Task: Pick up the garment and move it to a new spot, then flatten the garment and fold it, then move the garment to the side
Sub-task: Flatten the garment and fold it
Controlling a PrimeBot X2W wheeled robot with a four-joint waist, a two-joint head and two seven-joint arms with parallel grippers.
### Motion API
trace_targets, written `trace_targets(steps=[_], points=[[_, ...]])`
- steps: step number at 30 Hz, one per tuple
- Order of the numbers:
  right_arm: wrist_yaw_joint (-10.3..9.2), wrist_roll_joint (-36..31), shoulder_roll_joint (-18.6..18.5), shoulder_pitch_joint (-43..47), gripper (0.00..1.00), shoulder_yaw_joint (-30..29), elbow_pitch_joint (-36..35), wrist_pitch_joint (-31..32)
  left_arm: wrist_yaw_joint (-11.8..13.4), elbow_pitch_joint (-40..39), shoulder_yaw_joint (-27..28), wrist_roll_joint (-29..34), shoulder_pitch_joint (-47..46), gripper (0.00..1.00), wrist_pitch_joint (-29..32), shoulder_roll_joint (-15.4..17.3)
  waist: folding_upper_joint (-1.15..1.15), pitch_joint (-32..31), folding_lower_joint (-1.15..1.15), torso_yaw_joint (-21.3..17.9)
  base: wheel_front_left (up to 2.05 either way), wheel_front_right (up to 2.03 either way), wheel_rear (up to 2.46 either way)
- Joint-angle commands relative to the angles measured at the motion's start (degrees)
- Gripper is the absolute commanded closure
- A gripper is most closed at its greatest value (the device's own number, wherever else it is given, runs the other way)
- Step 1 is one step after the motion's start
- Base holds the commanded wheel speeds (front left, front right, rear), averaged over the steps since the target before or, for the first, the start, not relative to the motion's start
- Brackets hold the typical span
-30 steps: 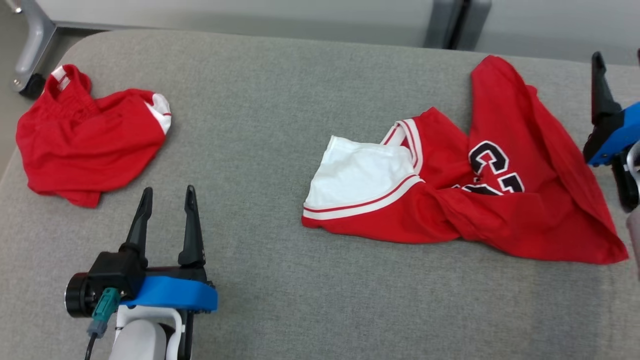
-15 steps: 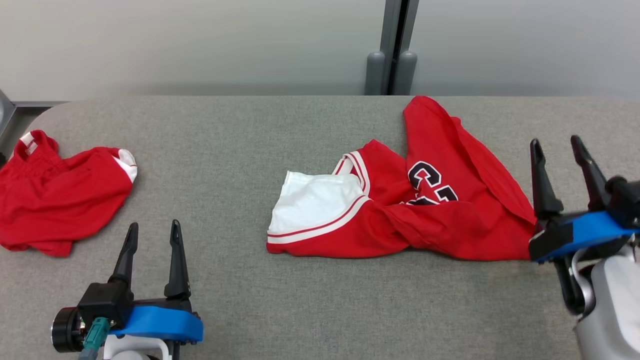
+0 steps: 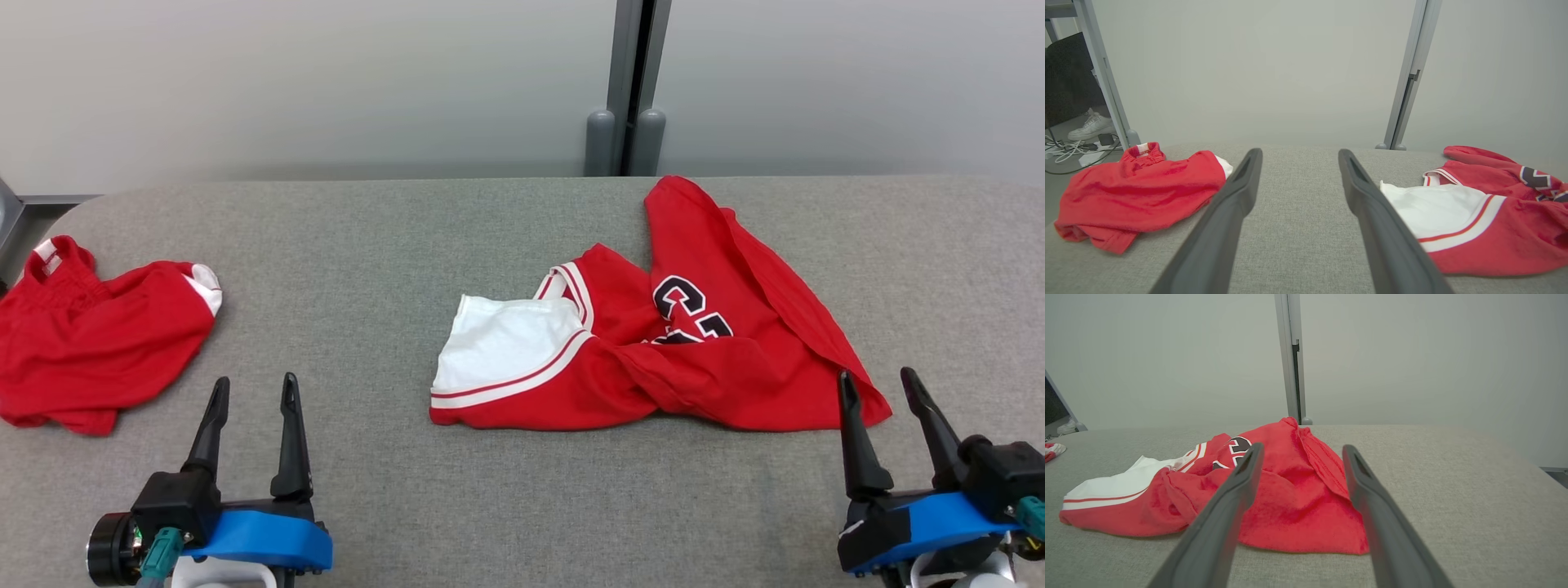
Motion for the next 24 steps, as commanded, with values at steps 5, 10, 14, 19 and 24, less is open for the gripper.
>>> trace_targets(steps=[5, 10, 14, 19, 24], points=[[0.03, -0.9, 1.2, 2.3, 0.00, 0.1, -2.8, 1.4, -0.3, 0.3, -0.5, 0.9, -1.0, 0.00, -0.3, 0.1, 0.00, 0.4, 0.01, -0.8, 0.00, 0.00, 0.00], [0.03, -1.0, 1.5, 1.0, 0.00, 0.3, -4.2, 1.9, -0.8, 1.9, -1.9, 1.1, -6.1, 0.00, -0.3, 0.9, 0.00, 2.0, 0.01, -1.6, 0.00, 0.00, 0.00], [0.03, -1.4, 1.6, -0.4, 0.00, 0.7, -5.1, 2.1, -1.6, 5.3, -4.5, 0.4, -13.2, 0.00, 1.2, 1.8, 0.00, 3.8, 0.01, -2.4, 0.00, 0.00, 0.00], [0.03, -1.8, 1.7, -1.7, 0.00, 1.0, -5.8, 2.0, -2.1, 10.3, -8.4, -0.9, -21.8, 0.00, 5.1, 3.4, 0.00, 6.7, 0.01, -4.0, 0.00, 0.00, 0.00], [0.03, -2.0, 1.8, -2.9, 0.00, 1.2, -6.5, 1.6, -2.2, 15.8, -13.6, -3.6, -28.9, 0.00, 8.3, 5.1, 0.00, 9.9, 0.01, -5.5, 0.00, 0.00, 0.00]])
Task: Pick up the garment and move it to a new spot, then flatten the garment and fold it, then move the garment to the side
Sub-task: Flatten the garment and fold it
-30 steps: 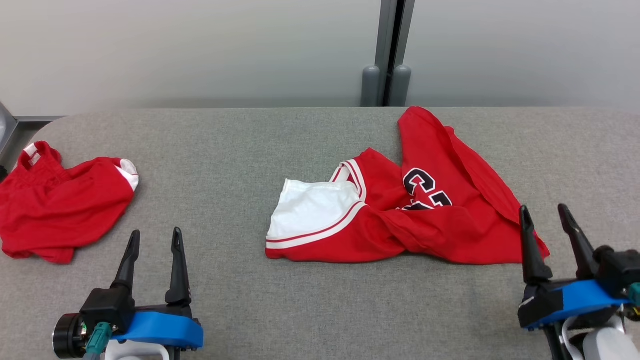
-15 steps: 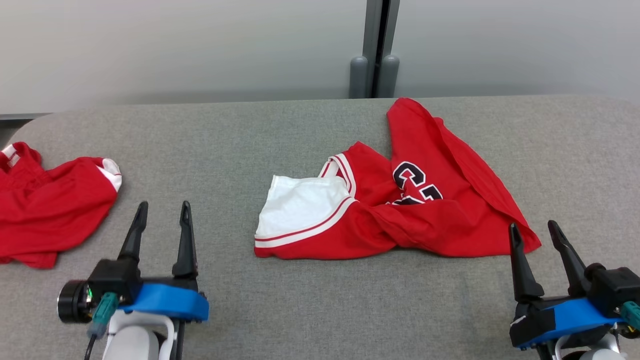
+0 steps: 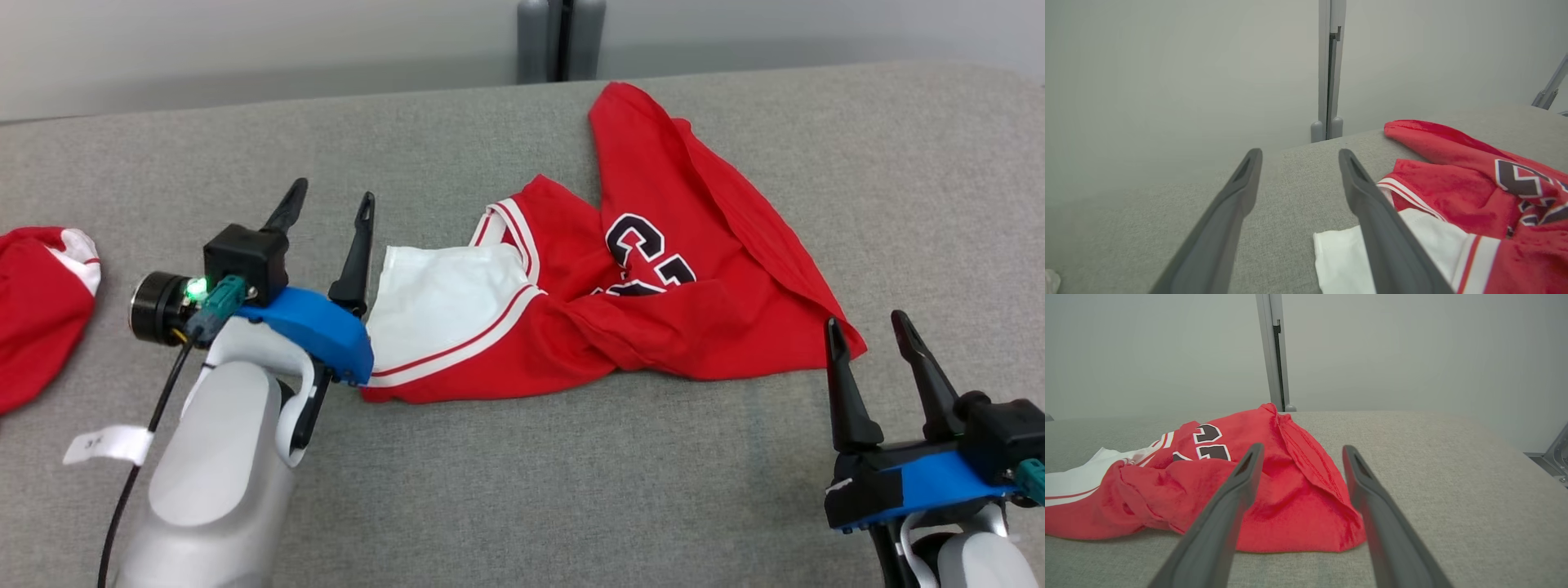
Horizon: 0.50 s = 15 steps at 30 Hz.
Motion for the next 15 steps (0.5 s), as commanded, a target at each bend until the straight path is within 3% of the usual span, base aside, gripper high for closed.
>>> trace_targets(steps=[1, 15], points=[[0.03, -0.3, 0.1, -0.9, 0.00, -0.1, -0.4, -0.2, -0.2, 1.9, -1.9, -1.3, -2.5, 0.00, 1.0, 1.0, 0.00, 1.2, -0.01, -0.3, 0.00, 0.00, 0.00], [0.03, -1.0, 0.1, -4.9, 0.00, -0.4, -0.3, -0.8, -0.3, 18.2, -15.1, -11.1, -10.8, 0.00, 4.4, 4.2, 0.00, 7.1, -0.01, -2.8, 0.00, 0.00, 0.00]])
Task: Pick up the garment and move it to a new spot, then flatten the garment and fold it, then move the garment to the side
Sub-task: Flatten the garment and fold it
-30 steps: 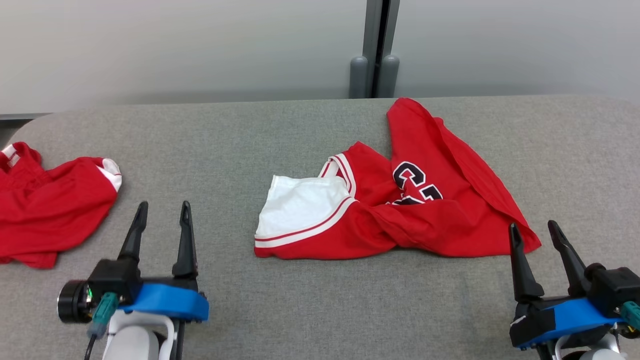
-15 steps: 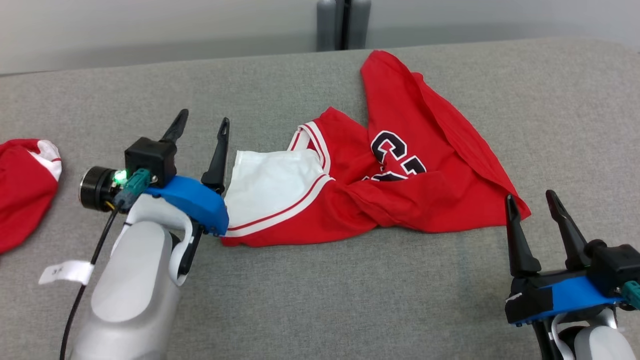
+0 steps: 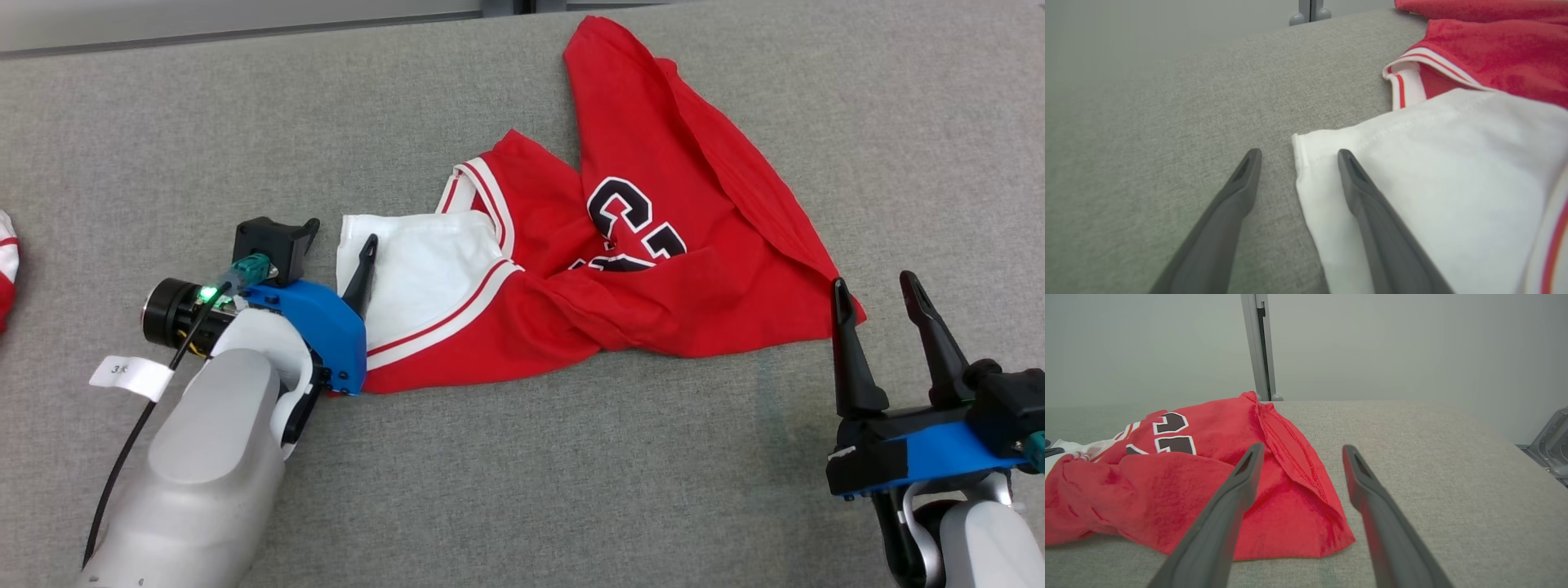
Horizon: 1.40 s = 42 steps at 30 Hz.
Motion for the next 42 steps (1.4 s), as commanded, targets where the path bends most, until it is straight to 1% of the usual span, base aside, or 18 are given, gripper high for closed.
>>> trace_targets(steps=[1, 9, 10, 11, 12, 18, 23, 27, 31, 37, 42], points=[[0.03, -0.4, 0.0, -0.9, 0.00, -0.2, 0.0, -0.3, -0.1, 0.6, -0.8, -0.6, -1.2, 0.00, -0.1, 0.2, 0.00, 0.1, -0.01, -0.1, 0.00, 0.00, 0.00], [0.03, -0.1, 0.0, -1.4, 0.00, -0.2, 0.6, -0.7, -0.1, 5.5, -8.0, -5.5, -3.3, 0.00, 0.6, 0.3, 0.00, 0.7, -0.01, -1.0, 0.00, 0.00, 0.00], [0.03, 0.0, 0.0, -1.4, 0.00, -0.2, 0.7, -0.6, -0.1, 6.1, -8.9, -6.1, -3.6, 0.40, 1.1, 0.3, 0.00, 0.7, -0.01, -1.2, 0.00, 0.00, 0.00], [0.03, 0.0, 0.0, -1.4, 0.00, -0.1, 0.6, -0.5, -0.1, 6.6, -9.9, -6.6, -3.8, 0.93, 1.4, 0.4, 0.00, 0.6, -0.01, -1.3, 0.00, 0.00, 0.00], [0.03, 0.0, 0.0, -1.4, 0.00, -0.1, 0.5, -0.5, -0.1, 6.9, -10.7, -7.1, -4.1, 1.00, 1.4, 0.6, 0.00, 0.6, -0.01, -1.4, 0.00, 0.00, 0.00], [0.03, 0.0, 0.0, -1.0, 0.00, -0.8, 1.0, -0.9, -0.1, 8.4, -13.0, -9.4, -7.0, 1.00, -2.2, 1.9, 0.00, -0.7, -0.01, -1.4, 0.00, 0.00, 0.00], [0.03, 0.0, 0.0, 0.1, 0.00, -1.3, 1.7, -1.0, -0.1, 8.8, -12.3, -10.9, -10.5, 1.00, -7.5, 2.7, 0.00, -3.0, -0.01, -1.0, 0.00, 0.00, 0.00], [0.03, -0.1, 0.0, 0.9, 0.00, -2.1, 2.3, -0.9, -0.1, 8.1, -11.8, -10.5, -13.3, 1.00, -10.0, 3.4, 0.00, -5.3, -0.01, -0.7, 0.00, 0.00, 0.00], [0.03, 0.0, 0.0, 1.9, 0.00, -2.5, 3.0, -0.8, -0.1, 6.9, -12.4, -10.3, -14.2, 1.00, -10.8, 4.3, 0.00, -7.0, -0.01, -0.5, 0.00, 0.00, 0.00], [0.03, 0.5, 0.0, 4.0, 0.00, -3.1, 4.2, -0.8, 0.0, 2.5, -14.4, -9.6, -11.5, 1.00, -11.5, 5.0, 0.00, -10.2, -0.01, 0.5, 0.00, 0.00, 0.00], [0.03, 0.7, 0.0, 4.8, 0.00, -3.2, 4.6, -0.7, 1.0, -0.6, -15.2, -9.5, -8.7, 1.00, -11.5, 5.1, 0.00, -11.3, -0.01, 1.2, 0.00, 0.00, 0.00]])
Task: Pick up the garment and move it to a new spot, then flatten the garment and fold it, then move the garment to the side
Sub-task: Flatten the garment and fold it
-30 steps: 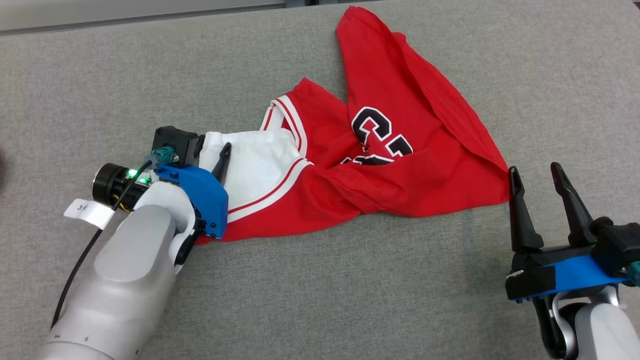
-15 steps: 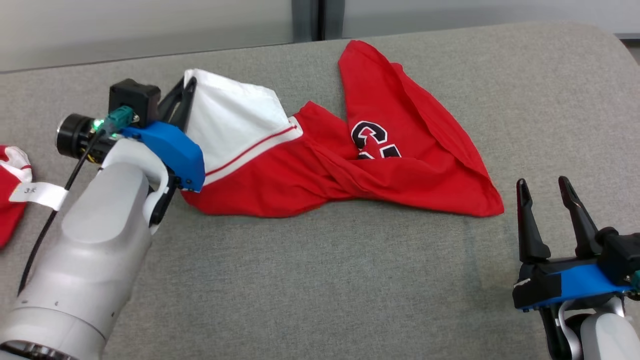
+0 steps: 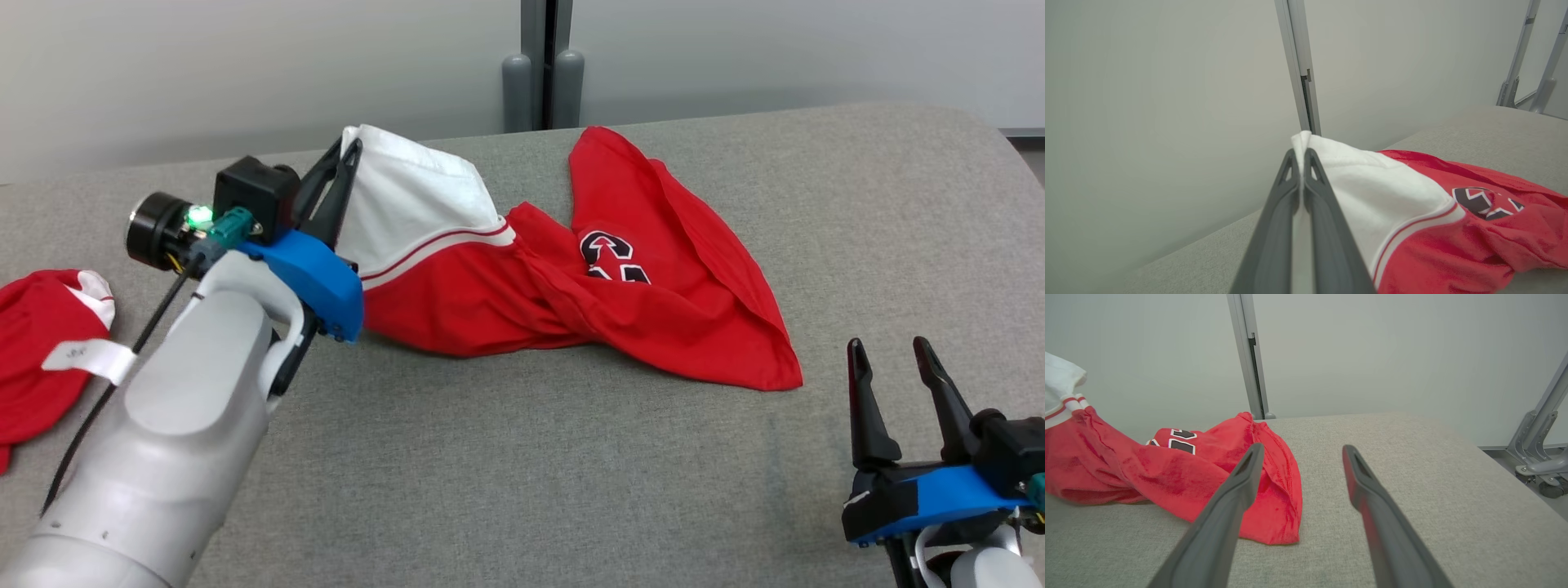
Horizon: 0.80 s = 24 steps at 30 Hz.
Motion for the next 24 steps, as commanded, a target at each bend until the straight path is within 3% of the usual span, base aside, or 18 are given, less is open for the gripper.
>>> trace_targets(steps=[1, 9, 17, 24], points=[[0.03, 0.1, 0.0, 0.8, 0.00, 0.0, 0.1, 0.0, 0.4, -0.4, -0.2, 0.1, 1.1, 1.00, -0.3, 0.0, 0.00, -0.1, 0.01, 0.0, 0.00, 0.00, 0.00], [0.03, 0.5, 0.0, 2.2, 0.00, -0.6, 0.0, 0.1, 3.3, -12.8, -2.3, -0.3, 14.0, 1.00, -0.7, 1.4, 0.00, -1.2, 0.01, 2.1, 0.00, 0.00, 0.00], [0.03, 0.5, -0.1, 3.2, 0.00, -1.3, 0.4, 0.1, 8.2, -26.4, -4.8, -1.6, 29.3, 1.00, 0.8, 4.6, 0.00, -1.8, 0.01, 4.8, 0.00, 0.00, 0.00], [0.03, 0.4, -0.3, 3.0, 0.00, -1.8, 0.5, 0.4, 10.7, -33.6, -7.7, -1.6, 37.7, 1.00, 3.5, 7.2, 0.00, -1.9, 0.01, 7.4, 0.00, 0.00, 0.00]])
